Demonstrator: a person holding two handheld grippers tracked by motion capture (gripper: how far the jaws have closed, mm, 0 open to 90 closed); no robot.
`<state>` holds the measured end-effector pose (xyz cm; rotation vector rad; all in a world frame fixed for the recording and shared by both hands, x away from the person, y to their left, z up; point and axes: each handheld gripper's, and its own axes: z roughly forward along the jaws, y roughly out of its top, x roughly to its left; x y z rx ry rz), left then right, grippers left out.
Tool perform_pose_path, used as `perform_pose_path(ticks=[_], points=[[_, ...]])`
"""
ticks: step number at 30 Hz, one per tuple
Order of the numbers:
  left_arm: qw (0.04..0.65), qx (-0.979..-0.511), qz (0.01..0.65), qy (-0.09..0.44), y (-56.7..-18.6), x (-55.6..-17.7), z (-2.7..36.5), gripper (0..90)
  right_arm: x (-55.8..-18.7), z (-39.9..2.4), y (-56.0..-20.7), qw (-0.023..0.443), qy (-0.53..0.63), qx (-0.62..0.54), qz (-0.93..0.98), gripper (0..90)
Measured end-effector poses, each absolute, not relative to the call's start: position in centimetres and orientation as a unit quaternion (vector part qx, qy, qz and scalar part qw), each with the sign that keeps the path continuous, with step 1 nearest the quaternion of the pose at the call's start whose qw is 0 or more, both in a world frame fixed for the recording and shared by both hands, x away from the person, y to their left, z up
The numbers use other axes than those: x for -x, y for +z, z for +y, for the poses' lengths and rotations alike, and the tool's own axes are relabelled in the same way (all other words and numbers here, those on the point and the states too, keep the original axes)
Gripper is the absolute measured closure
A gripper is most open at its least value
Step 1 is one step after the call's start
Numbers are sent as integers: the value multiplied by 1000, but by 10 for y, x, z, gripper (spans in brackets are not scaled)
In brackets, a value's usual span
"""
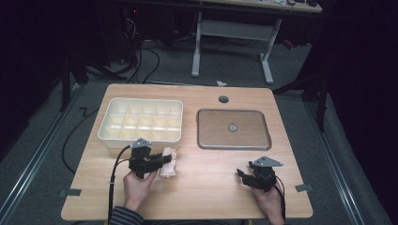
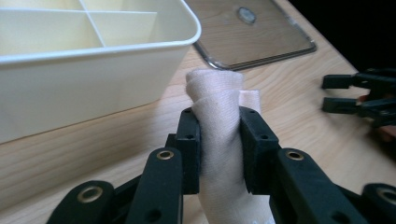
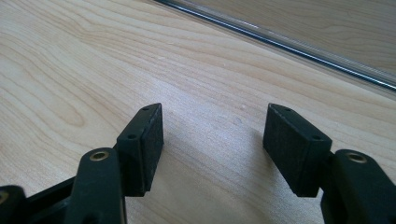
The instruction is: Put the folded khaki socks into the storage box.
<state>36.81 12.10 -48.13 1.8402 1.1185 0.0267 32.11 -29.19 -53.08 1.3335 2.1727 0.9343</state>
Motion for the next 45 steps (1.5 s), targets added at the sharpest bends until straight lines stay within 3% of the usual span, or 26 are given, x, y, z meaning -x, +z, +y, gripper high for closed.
perform_pose_path(ticks=[45], points=[[477, -736, 478, 48, -451, -368, 163, 719, -321, -292, -531, 211, 337, -479, 782, 378]])
